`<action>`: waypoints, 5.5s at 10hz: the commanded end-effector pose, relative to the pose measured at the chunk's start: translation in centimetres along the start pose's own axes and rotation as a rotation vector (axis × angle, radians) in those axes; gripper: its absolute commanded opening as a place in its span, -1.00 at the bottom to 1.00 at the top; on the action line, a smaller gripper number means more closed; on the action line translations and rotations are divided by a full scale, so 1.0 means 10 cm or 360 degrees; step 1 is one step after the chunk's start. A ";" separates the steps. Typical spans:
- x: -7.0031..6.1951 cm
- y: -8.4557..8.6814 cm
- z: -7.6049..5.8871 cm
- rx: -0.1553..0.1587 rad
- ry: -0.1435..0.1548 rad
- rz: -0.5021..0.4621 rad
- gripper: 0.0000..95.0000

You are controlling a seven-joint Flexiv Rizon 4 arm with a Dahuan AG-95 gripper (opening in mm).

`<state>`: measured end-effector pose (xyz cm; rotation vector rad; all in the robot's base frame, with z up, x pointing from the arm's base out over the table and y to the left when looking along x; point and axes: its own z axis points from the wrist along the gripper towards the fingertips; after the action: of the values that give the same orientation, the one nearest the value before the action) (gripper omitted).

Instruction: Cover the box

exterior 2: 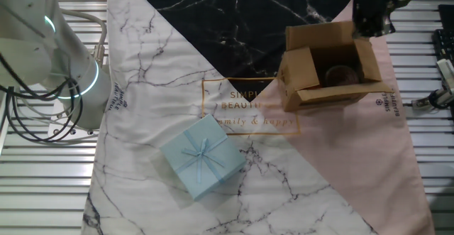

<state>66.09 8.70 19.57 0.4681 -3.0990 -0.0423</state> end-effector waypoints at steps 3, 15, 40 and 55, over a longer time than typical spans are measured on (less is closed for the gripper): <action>-0.11 -0.07 0.08 -0.0012 -0.0004 -0.0036 -1.00; -0.21 -0.22 0.30 -0.0027 -0.0009 -0.0071 -1.00; -0.21 -0.31 0.60 -0.0042 -0.0066 -0.0079 -1.00; 0.04 0.03 0.10 -0.0017 -0.0004 -0.0013 -1.00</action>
<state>65.57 8.94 18.67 0.4846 -3.0992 -0.0547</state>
